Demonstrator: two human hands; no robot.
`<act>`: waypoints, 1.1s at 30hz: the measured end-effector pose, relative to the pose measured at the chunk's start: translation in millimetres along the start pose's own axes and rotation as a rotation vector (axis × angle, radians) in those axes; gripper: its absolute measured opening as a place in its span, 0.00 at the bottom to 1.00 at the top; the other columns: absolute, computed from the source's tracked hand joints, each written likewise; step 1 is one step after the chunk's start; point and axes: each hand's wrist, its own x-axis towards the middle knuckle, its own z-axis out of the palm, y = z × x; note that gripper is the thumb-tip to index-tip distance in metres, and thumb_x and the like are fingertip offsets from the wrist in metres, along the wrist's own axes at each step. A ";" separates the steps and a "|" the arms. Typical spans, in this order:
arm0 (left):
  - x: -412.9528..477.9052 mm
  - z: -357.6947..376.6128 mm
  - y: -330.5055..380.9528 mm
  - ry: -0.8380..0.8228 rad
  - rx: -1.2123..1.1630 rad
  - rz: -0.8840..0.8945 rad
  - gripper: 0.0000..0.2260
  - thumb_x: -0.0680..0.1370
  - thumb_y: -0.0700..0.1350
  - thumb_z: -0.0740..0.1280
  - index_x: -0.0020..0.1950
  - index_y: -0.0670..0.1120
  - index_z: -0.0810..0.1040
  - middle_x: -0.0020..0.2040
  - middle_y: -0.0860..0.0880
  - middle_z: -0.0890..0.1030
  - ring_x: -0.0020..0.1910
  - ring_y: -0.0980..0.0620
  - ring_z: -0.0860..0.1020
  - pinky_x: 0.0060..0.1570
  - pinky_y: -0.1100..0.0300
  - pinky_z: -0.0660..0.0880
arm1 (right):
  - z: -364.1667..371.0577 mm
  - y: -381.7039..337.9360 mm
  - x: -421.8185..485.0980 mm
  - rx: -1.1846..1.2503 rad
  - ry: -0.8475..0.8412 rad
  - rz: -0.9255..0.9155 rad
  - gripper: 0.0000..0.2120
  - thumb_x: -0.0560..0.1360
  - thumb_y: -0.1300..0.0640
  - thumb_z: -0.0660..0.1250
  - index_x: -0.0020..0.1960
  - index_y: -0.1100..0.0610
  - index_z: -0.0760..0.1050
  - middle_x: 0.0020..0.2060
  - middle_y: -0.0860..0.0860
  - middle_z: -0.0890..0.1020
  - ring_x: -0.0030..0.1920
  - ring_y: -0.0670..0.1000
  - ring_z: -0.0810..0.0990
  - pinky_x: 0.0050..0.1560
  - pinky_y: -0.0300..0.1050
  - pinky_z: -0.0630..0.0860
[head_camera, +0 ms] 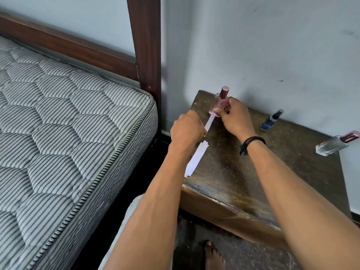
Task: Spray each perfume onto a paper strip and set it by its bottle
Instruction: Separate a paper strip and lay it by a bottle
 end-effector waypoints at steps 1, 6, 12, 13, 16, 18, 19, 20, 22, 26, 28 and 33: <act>-0.4 0.0 0.1 0.000 -0.001 -0.001 0.05 0.72 0.42 0.74 0.46 0.49 0.83 0.48 0.46 0.84 0.49 0.43 0.83 0.52 0.48 0.82 | -0.2 0.4 0.9 -0.001 -0.004 0.003 0.12 0.79 0.49 0.71 0.56 0.57 0.78 0.51 0.53 0.83 0.50 0.54 0.80 0.50 0.49 0.74; -0.6 -0.9 0.7 0.000 -0.003 0.000 0.05 0.71 0.42 0.74 0.45 0.49 0.83 0.47 0.46 0.84 0.48 0.43 0.83 0.51 0.47 0.82 | -2.1 2.7 3.9 0.000 -0.021 0.018 0.13 0.80 0.48 0.71 0.58 0.56 0.77 0.50 0.50 0.81 0.49 0.52 0.78 0.48 0.46 0.71; -1.3 -0.6 1.4 0.003 0.002 0.004 0.04 0.72 0.41 0.74 0.45 0.48 0.84 0.46 0.46 0.85 0.48 0.43 0.83 0.51 0.47 0.82 | -3.0 5.3 6.2 -0.030 -0.016 -0.015 0.14 0.80 0.47 0.70 0.58 0.56 0.76 0.49 0.48 0.79 0.49 0.51 0.76 0.47 0.44 0.68; -1.3 -0.6 1.5 0.002 0.002 0.003 0.04 0.72 0.41 0.74 0.45 0.48 0.84 0.46 0.46 0.85 0.48 0.43 0.83 0.51 0.47 0.82 | -3.5 5.2 7.0 -0.030 -0.017 -0.019 0.14 0.80 0.47 0.70 0.58 0.56 0.76 0.49 0.48 0.78 0.49 0.51 0.76 0.47 0.44 0.67; -1.0 -0.8 1.5 0.005 -0.001 0.001 0.05 0.71 0.42 0.74 0.46 0.48 0.83 0.47 0.46 0.84 0.48 0.43 0.83 0.51 0.48 0.82 | -3.6 5.4 7.7 -0.033 -0.022 -0.024 0.14 0.80 0.47 0.71 0.59 0.56 0.76 0.50 0.48 0.78 0.49 0.51 0.76 0.48 0.44 0.68; -1.5 -1.1 1.7 0.003 -0.003 0.001 0.05 0.71 0.42 0.74 0.45 0.48 0.83 0.47 0.46 0.85 0.48 0.43 0.83 0.52 0.48 0.82 | -2.5 5.9 7.2 -0.032 -0.017 -0.023 0.14 0.80 0.47 0.71 0.59 0.55 0.77 0.50 0.48 0.78 0.50 0.51 0.76 0.49 0.44 0.69; -1.6 -1.1 1.7 0.000 -0.003 0.001 0.04 0.71 0.42 0.74 0.45 0.49 0.83 0.47 0.46 0.85 0.48 0.43 0.83 0.52 0.48 0.82 | -1.8 6.0 6.9 -0.031 -0.013 -0.023 0.14 0.80 0.47 0.71 0.59 0.55 0.77 0.50 0.48 0.78 0.50 0.51 0.76 0.49 0.44 0.69; -1.6 -1.1 1.6 -0.003 -0.002 0.002 0.04 0.71 0.42 0.74 0.44 0.49 0.83 0.47 0.46 0.85 0.48 0.43 0.83 0.52 0.48 0.82 | -1.4 6.1 6.8 -0.030 -0.011 -0.024 0.14 0.80 0.47 0.71 0.59 0.56 0.77 0.50 0.48 0.78 0.50 0.51 0.76 0.49 0.45 0.69; -1.8 -1.2 1.7 -0.002 0.002 0.004 0.04 0.71 0.41 0.74 0.45 0.49 0.83 0.47 0.46 0.85 0.48 0.43 0.83 0.51 0.48 0.82 | -0.8 6.4 7.0 -0.027 -0.009 -0.028 0.14 0.80 0.47 0.71 0.59 0.56 0.77 0.50 0.48 0.79 0.49 0.51 0.76 0.48 0.45 0.69; -1.5 -1.6 1.9 -0.006 0.009 0.003 0.04 0.72 0.42 0.74 0.44 0.49 0.83 0.46 0.46 0.85 0.48 0.43 0.83 0.51 0.48 0.82 | -0.8 7.5 6.9 -0.022 -0.013 -0.028 0.14 0.80 0.48 0.70 0.59 0.56 0.77 0.50 0.49 0.79 0.49 0.52 0.77 0.48 0.46 0.69; -1.7 -1.9 2.3 -0.006 0.009 -0.001 0.03 0.71 0.42 0.75 0.44 0.48 0.84 0.46 0.46 0.84 0.47 0.43 0.83 0.50 0.48 0.82 | -0.7 7.5 6.4 -0.015 -0.013 -0.025 0.13 0.80 0.48 0.71 0.59 0.56 0.77 0.50 0.49 0.79 0.49 0.52 0.77 0.48 0.46 0.70; -1.8 -2.3 2.8 -0.004 0.004 -0.008 0.04 0.71 0.42 0.75 0.44 0.49 0.84 0.47 0.46 0.84 0.48 0.43 0.83 0.51 0.49 0.82 | -1.2 8.8 4.6 0.046 -0.011 -0.014 0.13 0.78 0.51 0.74 0.57 0.56 0.77 0.49 0.49 0.81 0.49 0.52 0.79 0.47 0.46 0.72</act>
